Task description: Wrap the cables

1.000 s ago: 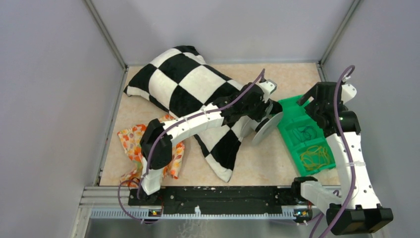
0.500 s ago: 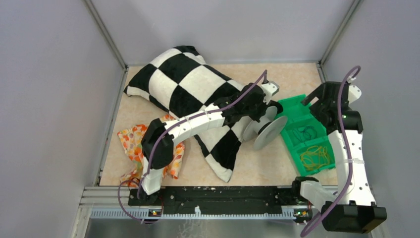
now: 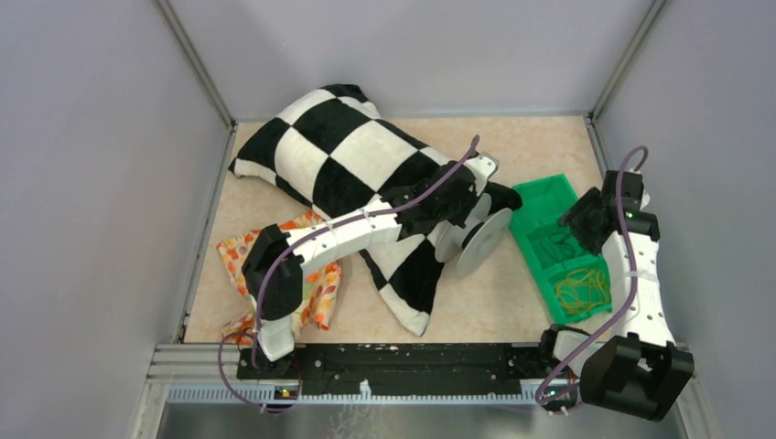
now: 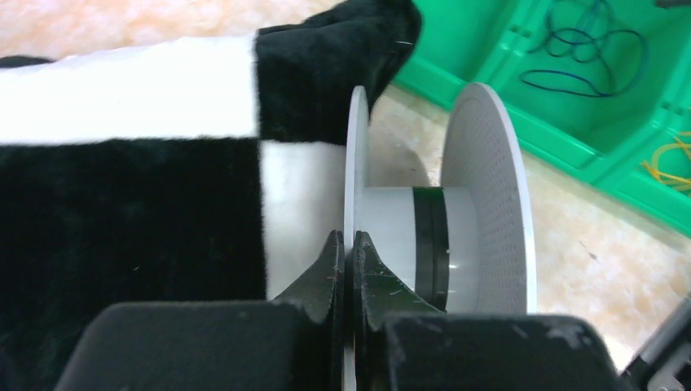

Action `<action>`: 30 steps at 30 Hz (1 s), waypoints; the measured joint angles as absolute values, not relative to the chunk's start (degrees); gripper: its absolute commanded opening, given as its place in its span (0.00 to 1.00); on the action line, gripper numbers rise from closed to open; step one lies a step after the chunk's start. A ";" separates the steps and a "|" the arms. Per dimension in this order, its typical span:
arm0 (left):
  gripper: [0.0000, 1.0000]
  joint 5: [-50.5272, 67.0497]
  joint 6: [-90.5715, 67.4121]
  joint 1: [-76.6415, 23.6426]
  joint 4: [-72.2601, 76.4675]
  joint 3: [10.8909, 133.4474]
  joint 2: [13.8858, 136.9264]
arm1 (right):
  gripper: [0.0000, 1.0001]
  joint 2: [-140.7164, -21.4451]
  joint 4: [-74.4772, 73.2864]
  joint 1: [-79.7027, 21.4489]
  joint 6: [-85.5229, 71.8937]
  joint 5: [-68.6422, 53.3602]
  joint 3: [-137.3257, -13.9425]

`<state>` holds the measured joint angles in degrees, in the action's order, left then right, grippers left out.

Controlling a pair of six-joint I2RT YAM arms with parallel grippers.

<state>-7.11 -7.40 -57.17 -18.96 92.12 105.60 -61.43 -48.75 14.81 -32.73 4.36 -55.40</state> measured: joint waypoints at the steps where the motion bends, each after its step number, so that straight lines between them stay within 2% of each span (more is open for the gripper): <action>1: 0.00 -8.67 -7.55 -57.19 -19.25 92.12 105.60 | 0.59 -61.43 -48.49 14.81 -32.51 3.90 -55.16; 4: 0.00 -13.61 -8.21 -57.43 -19.70 92.12 105.60 | 0.59 -61.56 -47.24 14.81 -32.29 1.45 -55.02; 7: 0.00 -15.79 -9.30 -56.88 -18.83 91.13 105.21 | 0.64 -61.65 -46.11 14.81 -32.08 0.10 -54.72; 16: 0.00 -14.00 -10.74 -44.25 -17.30 80.51 96.12 | 0.65 -62.24 -44.05 14.81 -31.53 -1.83 -53.71; 22: 0.00 -12.99 -6.74 -42.30 -19.88 79.05 93.25 | 0.65 -62.57 -43.55 14.81 -31.44 -1.78 -52.93; 30: 0.00 -6.20 -7.84 -49.10 -19.70 79.33 93.32 | 0.49 -65.56 -43.18 14.81 -30.74 1.28 -52.86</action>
<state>-6.20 -7.84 -49.10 -19.70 79.33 93.32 -65.56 -43.18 14.81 -30.74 1.28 -52.86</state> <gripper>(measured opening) 0.023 0.528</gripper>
